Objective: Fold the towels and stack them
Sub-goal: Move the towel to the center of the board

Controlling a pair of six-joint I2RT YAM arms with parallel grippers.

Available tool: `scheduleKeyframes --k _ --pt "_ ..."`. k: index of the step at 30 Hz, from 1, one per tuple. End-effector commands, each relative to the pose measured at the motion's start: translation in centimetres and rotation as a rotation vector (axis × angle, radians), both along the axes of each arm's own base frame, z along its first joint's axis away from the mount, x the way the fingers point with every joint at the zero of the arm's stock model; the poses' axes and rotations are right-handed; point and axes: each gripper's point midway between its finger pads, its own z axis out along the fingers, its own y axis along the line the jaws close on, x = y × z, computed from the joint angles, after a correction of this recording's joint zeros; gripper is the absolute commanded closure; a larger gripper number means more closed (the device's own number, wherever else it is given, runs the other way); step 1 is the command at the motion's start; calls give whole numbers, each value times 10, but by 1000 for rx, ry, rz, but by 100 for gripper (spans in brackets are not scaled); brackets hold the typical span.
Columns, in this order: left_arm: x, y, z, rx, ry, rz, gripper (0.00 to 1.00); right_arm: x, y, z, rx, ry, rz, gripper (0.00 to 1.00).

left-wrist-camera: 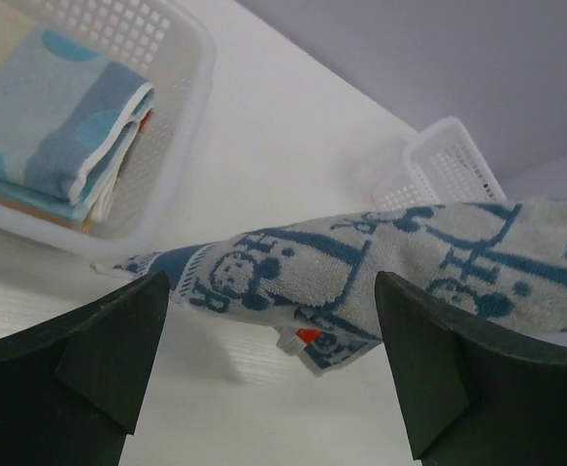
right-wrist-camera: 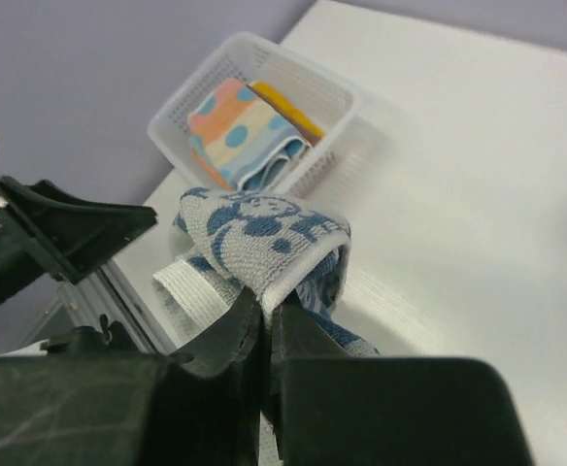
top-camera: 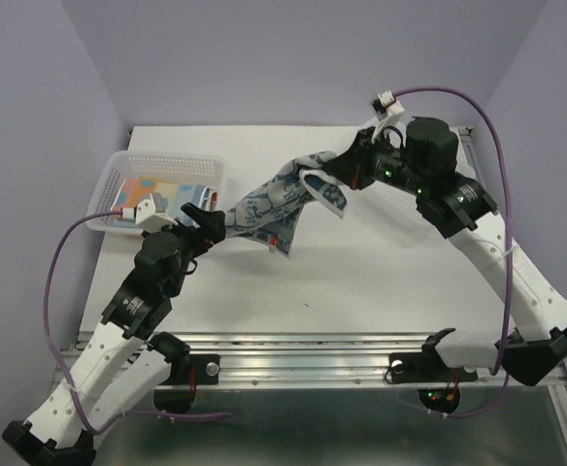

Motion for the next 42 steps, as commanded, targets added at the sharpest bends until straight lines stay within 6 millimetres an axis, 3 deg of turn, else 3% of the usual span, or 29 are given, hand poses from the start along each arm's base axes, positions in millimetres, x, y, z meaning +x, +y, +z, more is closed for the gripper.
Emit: scheduleKeyframes --k 1,2,4,5,7,8,12,14,17,21,23,25,27,29,32,33,34,38,39,40,41,42 --pt "-6 27 -13 -56 57 164 1 6 -27 -40 -9 48 -173 99" --pt "-7 31 -15 -64 61 187 1 9 -34 -78 -49 111 -223 99" --pt "-5 32 -18 -59 69 201 1 8 -40 -112 -94 154 -242 95" --pt "-4 32 -18 -55 69 203 1 6 -46 -146 -144 225 -272 91" --pt "-2 30 -19 -43 72 196 1 13 -69 -184 -227 293 -406 91" --pt "1 28 -23 -31 85 192 1 6 -82 -218 -292 385 -466 89" --pt "9 21 -33 4 120 176 1 -4 -142 -260 -421 454 -764 85" --pt "15 13 -42 18 142 151 1 -15 -159 -267 -443 475 -838 89" --pt "22 -6 -50 27 159 71 1 -23 -163 -270 -434 482 -841 93" --pt "29 -29 -66 40 198 -26 1 -15 -138 -249 -328 432 -733 94" --pt "31 -32 -75 58 225 -35 1 1 -121 -225 -266 368 -676 96" --pt "32 -31 -80 67 239 -25 1 13 -101 -218 -250 360 -606 97" --pt "32 -31 -82 65 240 -19 1 36 -83 -187 -188 305 -583 98" --pt "33 -30 -81 65 230 -18 1 56 -69 -178 -153 286 -579 98" --pt "31 -29 -83 82 231 -23 1 112 -35 -152 -98 232 -573 98" --pt "31 -28 -83 84 230 -20 1 120 -32 -177 -140 266 -580 97" --pt "30 -26 -84 91 231 -16 1 139 -25 -149 -102 223 -602 96" --pt "27 -23 -85 97 227 -10 1 189 -1 -161 -141 236 -633 74" --pt "28 -22 -84 98 225 -7 1 194 -4 -168 -180 259 -658 60" --pt "27 -23 -84 100 225 -11 1 200 1 -189 -225 295 -648 49" --pt "27 -23 -83 103 222 -14 1 199 4 -183 -239 296 -625 30" --pt "26 -22 -84 104 225 -12 1 196 9 -187 -248 298 -597 25"
